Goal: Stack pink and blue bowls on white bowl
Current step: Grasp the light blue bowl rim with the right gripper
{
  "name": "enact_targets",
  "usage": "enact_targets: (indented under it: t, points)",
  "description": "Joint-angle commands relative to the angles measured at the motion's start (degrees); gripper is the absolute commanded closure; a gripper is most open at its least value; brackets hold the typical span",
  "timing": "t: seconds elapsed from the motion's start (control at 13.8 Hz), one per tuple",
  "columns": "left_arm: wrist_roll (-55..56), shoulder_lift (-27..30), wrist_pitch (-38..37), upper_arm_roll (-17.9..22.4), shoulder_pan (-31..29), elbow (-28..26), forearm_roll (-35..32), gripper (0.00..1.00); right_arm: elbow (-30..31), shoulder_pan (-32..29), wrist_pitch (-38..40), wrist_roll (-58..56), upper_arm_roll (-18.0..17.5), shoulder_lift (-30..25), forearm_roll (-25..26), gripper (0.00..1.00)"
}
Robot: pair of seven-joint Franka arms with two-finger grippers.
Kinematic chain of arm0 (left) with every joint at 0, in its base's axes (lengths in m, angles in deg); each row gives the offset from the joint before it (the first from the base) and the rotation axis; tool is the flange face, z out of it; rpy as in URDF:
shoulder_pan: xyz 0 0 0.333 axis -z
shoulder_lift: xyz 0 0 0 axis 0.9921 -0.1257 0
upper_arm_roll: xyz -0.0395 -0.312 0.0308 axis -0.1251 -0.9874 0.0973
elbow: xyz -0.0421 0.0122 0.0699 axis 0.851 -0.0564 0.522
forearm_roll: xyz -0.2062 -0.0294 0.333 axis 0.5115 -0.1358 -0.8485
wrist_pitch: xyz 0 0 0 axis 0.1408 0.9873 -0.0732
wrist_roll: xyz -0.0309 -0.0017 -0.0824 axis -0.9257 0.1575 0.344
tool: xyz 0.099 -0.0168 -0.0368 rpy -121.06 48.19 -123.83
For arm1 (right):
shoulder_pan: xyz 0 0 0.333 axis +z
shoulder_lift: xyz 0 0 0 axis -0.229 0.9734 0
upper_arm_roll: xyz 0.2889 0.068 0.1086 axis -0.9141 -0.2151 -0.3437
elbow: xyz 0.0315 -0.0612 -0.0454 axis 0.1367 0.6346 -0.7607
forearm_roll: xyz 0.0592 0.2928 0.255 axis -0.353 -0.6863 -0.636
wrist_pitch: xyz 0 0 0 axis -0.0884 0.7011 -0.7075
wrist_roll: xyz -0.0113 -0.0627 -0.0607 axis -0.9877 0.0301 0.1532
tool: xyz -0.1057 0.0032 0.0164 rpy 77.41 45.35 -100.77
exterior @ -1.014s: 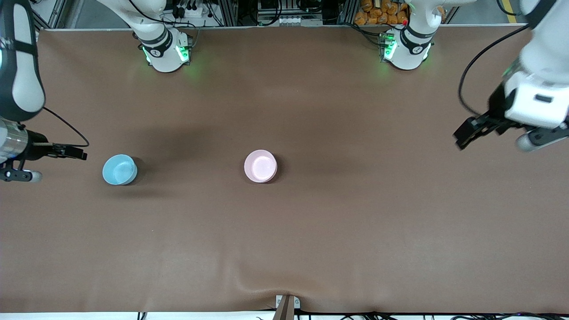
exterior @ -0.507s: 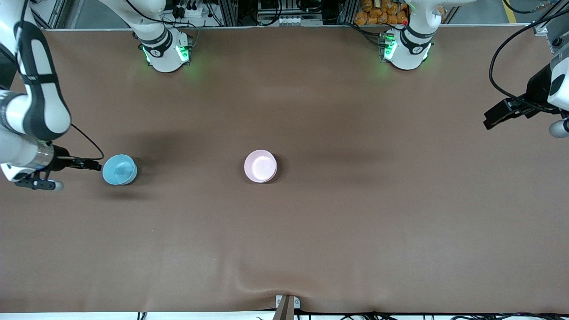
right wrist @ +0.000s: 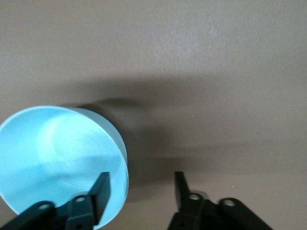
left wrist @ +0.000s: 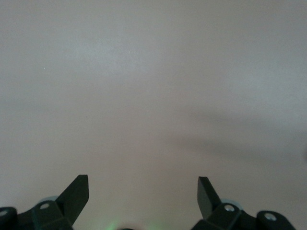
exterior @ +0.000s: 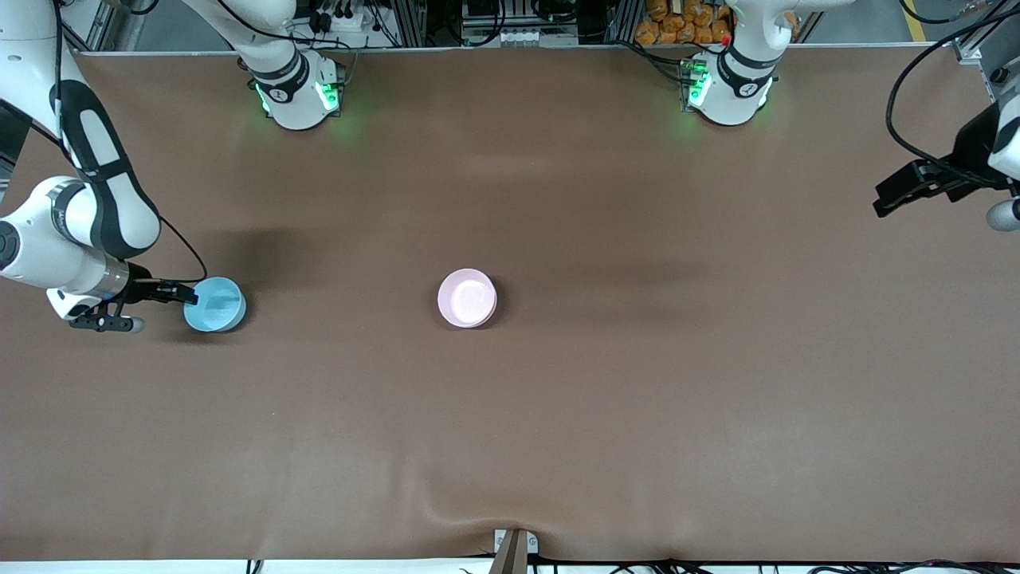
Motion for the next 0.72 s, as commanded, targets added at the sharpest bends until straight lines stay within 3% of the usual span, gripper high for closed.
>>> enact_targets:
  t: [0.0, 0.14, 0.29, 0.65]
  points:
    - [-2.56, 1.78, 0.39, 2.06, 0.91, -1.12, 1.60, 0.00, 1.58, -0.02, -1.48, -0.44, -1.22, -0.99, -1.09, 0.61]
    - [-2.56, 1.70, 0.83, 2.06, 0.82, -1.04, 1.51, 0.00, 1.58, 0.42, -1.39, 1.05, -1.22, -0.99, -1.09, 0.74]
    - [-2.56, 1.79, 0.83, 2.06, 0.82, -0.68, 1.51, 0.00, 1.58, 0.33, -1.48, 1.06, -1.22, -0.64, -1.09, 1.00]
    - [-2.38, 2.49, 0.39, 2.06, 0.74, -0.68, 1.60, 0.00, -1.48, 2.51, 3.85, 6.99, -1.57, -1.69, -1.09, 1.00]
